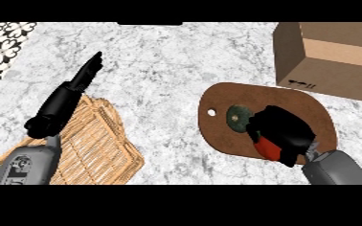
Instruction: Pick the bell pepper from the cutting board and place it in the cardboard box
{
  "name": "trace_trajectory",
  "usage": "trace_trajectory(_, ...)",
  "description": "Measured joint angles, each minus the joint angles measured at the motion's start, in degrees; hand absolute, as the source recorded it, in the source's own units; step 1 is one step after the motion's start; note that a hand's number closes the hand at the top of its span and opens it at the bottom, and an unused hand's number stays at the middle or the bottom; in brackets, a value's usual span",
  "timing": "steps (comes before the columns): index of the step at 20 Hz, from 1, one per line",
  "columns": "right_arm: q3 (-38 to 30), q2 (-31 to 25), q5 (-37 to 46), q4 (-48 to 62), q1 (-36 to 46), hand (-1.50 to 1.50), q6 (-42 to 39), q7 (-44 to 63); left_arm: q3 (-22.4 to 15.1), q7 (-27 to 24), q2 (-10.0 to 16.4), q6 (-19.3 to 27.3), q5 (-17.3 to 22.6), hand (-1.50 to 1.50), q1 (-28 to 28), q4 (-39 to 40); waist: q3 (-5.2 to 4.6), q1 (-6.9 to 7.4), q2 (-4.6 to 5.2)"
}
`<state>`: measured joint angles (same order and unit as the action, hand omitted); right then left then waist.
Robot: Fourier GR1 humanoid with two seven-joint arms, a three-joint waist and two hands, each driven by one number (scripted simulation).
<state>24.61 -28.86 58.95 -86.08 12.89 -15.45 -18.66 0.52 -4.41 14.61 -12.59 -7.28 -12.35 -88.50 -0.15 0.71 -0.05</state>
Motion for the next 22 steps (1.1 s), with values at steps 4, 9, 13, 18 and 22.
trace_trajectory(4, -0.76, -3.06, -5.38, -2.65, -1.07, 1.5, 3.07, -13.72, 0.28, 0.23, 0.21, -0.26, 0.16, 0.0, 0.39, -0.36, 0.16, -0.48, 0.0)
trace_trajectory(9, -6.28, -6.8, -11.01, -6.28, -2.82, 1.5, 7.96, -25.72, 1.32, 0.55, 0.79, -0.76, 0.68, 0.0, 0.86, -0.94, 0.19, -0.97, -0.07)
trace_trajectory(13, -13.84, -10.48, -17.81, -11.16, -4.19, 1.5, 6.64, -30.12, 1.16, 0.12, 0.34, -0.46, 0.1, 0.0, 1.47, -0.85, 0.18, -1.29, -0.12)
trace_trajectory(18, -24.08, -10.64, -28.43, -12.34, -2.88, 1.5, 1.2, -24.85, 0.72, 0.73, 0.03, -0.15, -0.35, 0.0, 1.26, -1.15, 0.17, -1.4, -0.18)
trace_trajectory(22, -30.85, -9.67, -35.24, -8.42, 1.21, 1.5, -2.43, -16.72, 0.42, 0.35, -0.28, -0.15, -0.53, 0.0, 1.26, -1.04, 0.15, -0.89, -0.04)
